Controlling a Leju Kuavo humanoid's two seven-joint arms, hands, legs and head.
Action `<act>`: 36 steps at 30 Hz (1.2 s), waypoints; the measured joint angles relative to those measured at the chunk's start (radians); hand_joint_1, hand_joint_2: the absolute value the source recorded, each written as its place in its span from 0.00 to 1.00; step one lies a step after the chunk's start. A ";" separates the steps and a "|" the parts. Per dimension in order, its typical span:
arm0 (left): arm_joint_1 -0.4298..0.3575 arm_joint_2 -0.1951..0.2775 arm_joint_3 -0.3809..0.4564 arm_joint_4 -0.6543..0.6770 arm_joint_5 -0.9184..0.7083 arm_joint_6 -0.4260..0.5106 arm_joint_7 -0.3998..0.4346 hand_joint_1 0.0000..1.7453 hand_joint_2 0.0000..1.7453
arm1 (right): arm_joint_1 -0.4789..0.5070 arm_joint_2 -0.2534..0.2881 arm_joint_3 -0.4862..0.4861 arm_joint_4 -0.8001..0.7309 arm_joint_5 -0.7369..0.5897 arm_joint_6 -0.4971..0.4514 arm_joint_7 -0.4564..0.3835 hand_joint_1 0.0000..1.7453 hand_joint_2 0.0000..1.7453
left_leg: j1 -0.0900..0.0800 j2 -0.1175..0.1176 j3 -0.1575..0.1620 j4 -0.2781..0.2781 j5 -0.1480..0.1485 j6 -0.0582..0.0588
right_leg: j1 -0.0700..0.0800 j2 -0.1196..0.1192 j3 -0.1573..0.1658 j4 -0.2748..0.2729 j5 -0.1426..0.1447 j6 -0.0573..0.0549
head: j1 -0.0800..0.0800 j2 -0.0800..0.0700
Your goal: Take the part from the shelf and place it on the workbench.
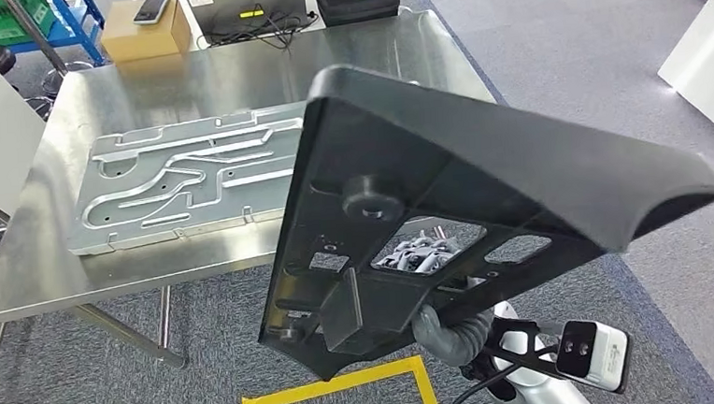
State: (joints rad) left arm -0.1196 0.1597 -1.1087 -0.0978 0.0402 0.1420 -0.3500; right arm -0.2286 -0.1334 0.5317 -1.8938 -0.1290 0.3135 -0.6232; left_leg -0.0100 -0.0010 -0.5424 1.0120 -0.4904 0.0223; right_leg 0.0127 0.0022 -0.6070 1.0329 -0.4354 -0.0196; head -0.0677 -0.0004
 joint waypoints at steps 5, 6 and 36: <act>0.003 -0.007 0.029 0.000 0.000 0.000 -0.021 0.00 1.00 | 0.038 -0.022 -0.029 -0.068 0.086 -0.050 0.000 1.00 1.00 | 0.013 0.004 0.012 -0.026 0.035 0.004 | -0.012 0.001 -0.086 0.191 -0.112 0.033 | 0.000 0.000; 0.005 -0.009 0.035 0.000 0.000 -0.004 -0.025 0.00 1.00 | 0.048 -0.028 -0.030 -0.078 0.096 -0.064 0.000 1.00 1.00 | 0.013 0.004 0.012 -0.025 0.034 0.003 | -0.018 0.000 -0.108 0.238 -0.127 0.040 | 0.000 0.000; -0.008 -0.020 0.053 -0.004 -0.009 -0.081 -0.088 0.00 1.00 | -1.067 0.104 0.137 1.198 1.292 -0.397 0.358 1.00 1.00 | 0.016 0.007 -0.052 -0.012 0.069 -0.003 | -0.026 0.003 -0.114 0.228 -0.120 0.039 | 0.000 0.000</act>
State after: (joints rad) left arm -0.1275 0.1399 -1.0559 -0.1019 0.0313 0.0611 -0.4377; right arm -1.2956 -0.0297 0.6689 -0.6955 1.1630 -0.0833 -0.2648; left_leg 0.0060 0.0056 -0.5949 0.9997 -0.4214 0.0193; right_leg -0.0129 0.0049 -0.7211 1.2608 -0.5556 0.0199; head -0.0675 -0.0004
